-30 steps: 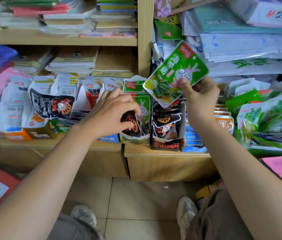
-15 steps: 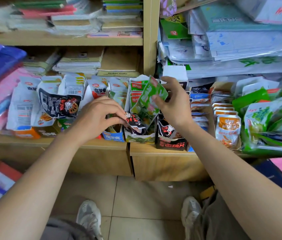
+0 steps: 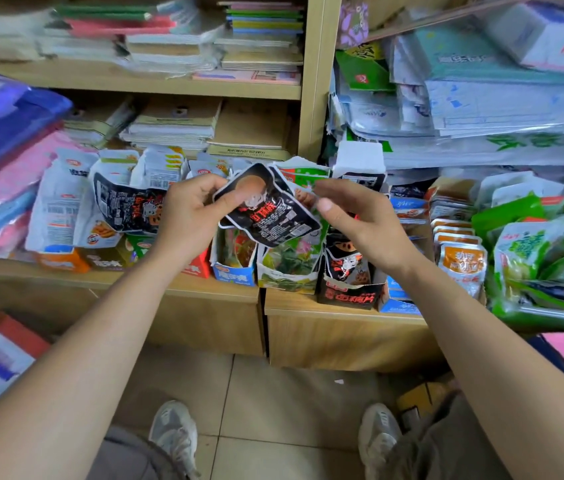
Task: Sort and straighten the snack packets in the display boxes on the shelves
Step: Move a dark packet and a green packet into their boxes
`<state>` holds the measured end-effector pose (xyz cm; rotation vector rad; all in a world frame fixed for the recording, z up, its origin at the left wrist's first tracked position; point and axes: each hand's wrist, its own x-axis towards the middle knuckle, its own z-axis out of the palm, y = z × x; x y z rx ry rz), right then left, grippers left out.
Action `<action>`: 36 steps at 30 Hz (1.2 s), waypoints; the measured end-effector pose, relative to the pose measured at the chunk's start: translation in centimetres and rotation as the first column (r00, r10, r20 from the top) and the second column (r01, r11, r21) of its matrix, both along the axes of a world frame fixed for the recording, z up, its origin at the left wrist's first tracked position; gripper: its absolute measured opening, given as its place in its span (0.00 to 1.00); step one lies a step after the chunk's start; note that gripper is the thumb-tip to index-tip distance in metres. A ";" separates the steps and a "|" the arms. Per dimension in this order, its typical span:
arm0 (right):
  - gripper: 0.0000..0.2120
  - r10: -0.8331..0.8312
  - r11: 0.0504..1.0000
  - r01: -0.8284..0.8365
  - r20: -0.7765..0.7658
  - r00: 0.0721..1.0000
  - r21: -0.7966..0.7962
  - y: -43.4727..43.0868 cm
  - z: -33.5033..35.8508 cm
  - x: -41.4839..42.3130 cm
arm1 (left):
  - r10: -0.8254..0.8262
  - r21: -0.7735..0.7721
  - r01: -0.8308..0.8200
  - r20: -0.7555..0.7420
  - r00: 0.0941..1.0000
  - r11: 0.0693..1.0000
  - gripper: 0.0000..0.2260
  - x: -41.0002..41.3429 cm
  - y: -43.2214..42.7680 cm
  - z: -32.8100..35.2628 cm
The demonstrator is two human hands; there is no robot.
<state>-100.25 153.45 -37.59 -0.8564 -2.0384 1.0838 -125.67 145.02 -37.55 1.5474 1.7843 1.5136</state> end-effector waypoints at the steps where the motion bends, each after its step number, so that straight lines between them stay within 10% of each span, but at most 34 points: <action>1: 0.24 -0.018 0.998 0.018 0.009 1.000 0.052 -0.1 0.1 0.1 | -0.003 0.009 0.002 0.049 0.999 1.000 0.04 0.2 0.1 0.1; 9: 0.39 -0.080 0.937 0.088 -0.036 0.996 0.339 -1.0 2.2 1.9 | -0.010 0.076 -0.023 0.398 0.917 0.997 0.06 5.7 0.8 1.4; 18: 0.16 -0.217 0.966 0.240 -0.213 0.953 0.091 0.8 2.1 6.5 | -0.120 0.030 0.127 0.585 0.802 0.991 0.09 11.8 2.9 1.6; 27: 0.11 -0.367 0.930 0.341 -0.297 0.882 -0.136 2.1 -0.7 8.4 | -0.277 -0.061 0.303 0.272 0.922 0.951 0.16 13.0 3.8 0.3; 36: 0.11 -0.397 0.918 0.390 -0.126 0.909 -0.079 1.1 -1.6 8.6 | -0.140 -0.043 0.136 -0.119 0.983 0.990 0.22 12.4 3.1 -0.9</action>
